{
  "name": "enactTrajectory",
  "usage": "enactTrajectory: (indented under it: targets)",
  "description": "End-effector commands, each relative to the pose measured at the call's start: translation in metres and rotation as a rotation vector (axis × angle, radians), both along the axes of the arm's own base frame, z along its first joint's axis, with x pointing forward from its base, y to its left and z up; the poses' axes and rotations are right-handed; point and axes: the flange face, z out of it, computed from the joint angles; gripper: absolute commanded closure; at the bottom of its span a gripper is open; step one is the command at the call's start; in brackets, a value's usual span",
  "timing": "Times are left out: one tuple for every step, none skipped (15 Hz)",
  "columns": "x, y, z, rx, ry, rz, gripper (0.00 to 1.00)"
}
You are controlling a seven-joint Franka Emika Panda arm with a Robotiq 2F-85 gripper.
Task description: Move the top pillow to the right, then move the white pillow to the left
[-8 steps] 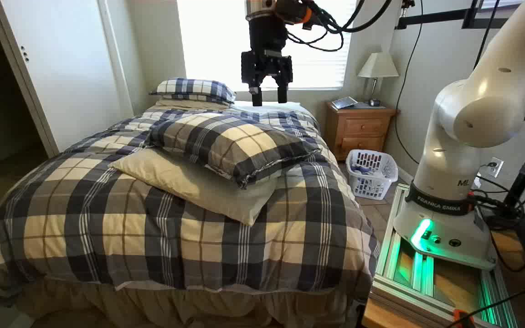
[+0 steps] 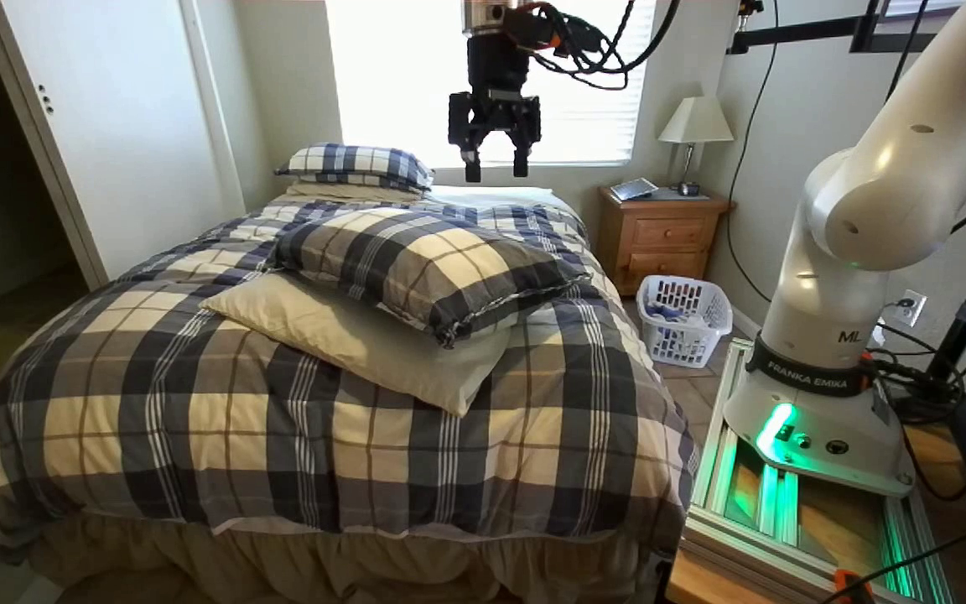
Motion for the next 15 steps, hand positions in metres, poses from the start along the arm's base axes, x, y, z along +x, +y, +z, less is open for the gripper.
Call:
enactTrajectory:
  targets:
    - [0.027,-0.069,0.007,-0.125,-0.12,-0.095,0.0]
    - [0.037,-0.09,0.007,-0.177,-0.161,-0.083,0.0]
    - [0.045,-0.107,0.007,-0.227,-0.195,-0.081,0.0]
    - [0.054,-0.124,0.002,-0.284,-0.218,-0.086,0.0]
    - [0.062,-0.137,-0.002,-0.34,-0.242,-0.084,0.0]
    - [0.07,-0.149,-0.01,-0.398,-0.247,-0.088,0.0]
    - [0.079,-0.16,-0.016,-0.451,-0.274,-0.081,0.0]
    - [0.087,-0.169,-0.023,-0.489,-0.283,-0.07,0.0]
    - [0.095,-0.176,-0.029,-0.513,-0.302,-0.054,0.0]
    - [0.104,-0.183,-0.032,-0.511,-0.322,-0.05,0.0]
    - [0.112,-0.187,-0.036,-0.496,-0.338,-0.048,0.0]
    - [0.12,-0.191,-0.035,-0.455,-0.361,-0.047,0.0]
    - [0.128,-0.195,-0.034,-0.417,-0.384,-0.064,0.0]
    - [0.133,-0.198,-0.033,-0.402,-0.392,-0.087,0.0]
    - [0.117,-0.194,-0.039,-0.438,-0.364,-0.065,0.0]
